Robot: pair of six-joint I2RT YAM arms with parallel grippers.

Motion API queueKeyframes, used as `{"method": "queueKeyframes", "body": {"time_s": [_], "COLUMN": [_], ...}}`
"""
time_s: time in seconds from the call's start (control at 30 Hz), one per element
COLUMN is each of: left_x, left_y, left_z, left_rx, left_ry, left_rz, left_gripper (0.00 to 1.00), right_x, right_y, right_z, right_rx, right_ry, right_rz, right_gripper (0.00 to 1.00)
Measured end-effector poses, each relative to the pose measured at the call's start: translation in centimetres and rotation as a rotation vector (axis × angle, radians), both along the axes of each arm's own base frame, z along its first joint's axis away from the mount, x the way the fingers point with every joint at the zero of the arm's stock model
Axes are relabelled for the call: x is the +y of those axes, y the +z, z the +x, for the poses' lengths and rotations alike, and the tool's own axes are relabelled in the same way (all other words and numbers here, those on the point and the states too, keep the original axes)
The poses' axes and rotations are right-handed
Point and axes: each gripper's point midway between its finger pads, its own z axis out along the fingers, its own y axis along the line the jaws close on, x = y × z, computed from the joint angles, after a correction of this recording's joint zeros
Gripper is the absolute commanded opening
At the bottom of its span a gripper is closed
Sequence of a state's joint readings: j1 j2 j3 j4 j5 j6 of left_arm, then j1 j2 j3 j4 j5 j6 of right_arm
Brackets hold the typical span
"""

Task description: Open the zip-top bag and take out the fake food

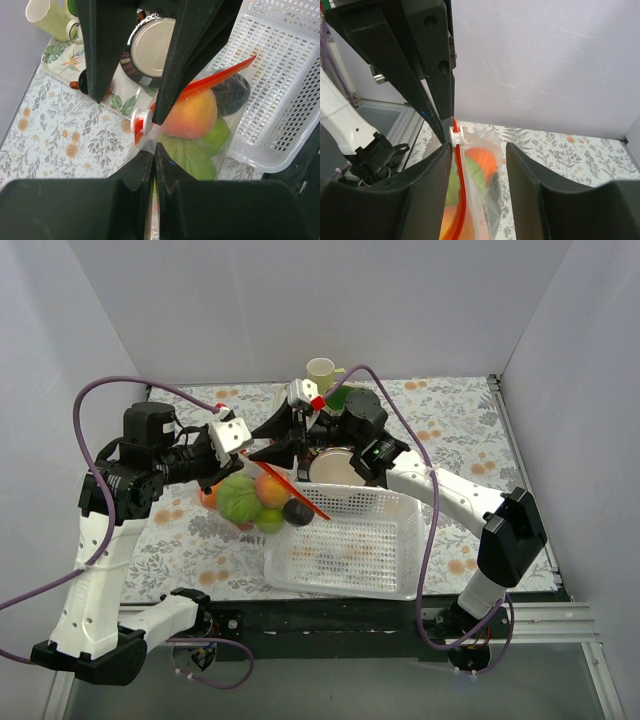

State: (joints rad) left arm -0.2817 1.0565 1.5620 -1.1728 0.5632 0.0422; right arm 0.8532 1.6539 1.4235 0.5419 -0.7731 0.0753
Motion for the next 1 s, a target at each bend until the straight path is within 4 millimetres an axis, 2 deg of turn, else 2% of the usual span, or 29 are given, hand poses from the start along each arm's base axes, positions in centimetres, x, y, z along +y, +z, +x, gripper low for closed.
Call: {"method": "queueKeyframes", "body": {"time_s": [0.17, 0.27, 0.33, 0.67, 1.0], "left_x": [0.0, 0.1, 0.1, 0.2, 0.2], "left_y": [0.1, 0.2, 0.3, 0.6, 0.6], "left_z": [0.2, 0.3, 0.3, 0.5, 0.4], "left_rx": [-0.004, -0.011, -0.018, -0.032, -0.028], "left_ry": [0.008, 0.011, 0.013, 0.024, 0.028], "left_rz": [-0.001, -0.002, -0.003, -0.003, -0.007], "left_gripper": [0.00, 0.00, 0.00, 0.00, 0.00], "right_x": [0.5, 0.7, 0.7, 0.5, 0.4], "right_y": [-1.7, -2.6, -2.8, -2.0, 0.7], "right_z": [-0.6, -0.9, -1.2, -2.0, -2.2], "right_rx": [0.039, 0.067, 0.083, 0.083, 0.046], "right_ry": [0.067, 0.101, 0.118, 0.160, 0.170], "right_rz": [-0.037, -0.058, -0.066, -0.050, -0.001], "right_gripper": [0.50, 0.42, 0.43, 0.48, 0.47]}}
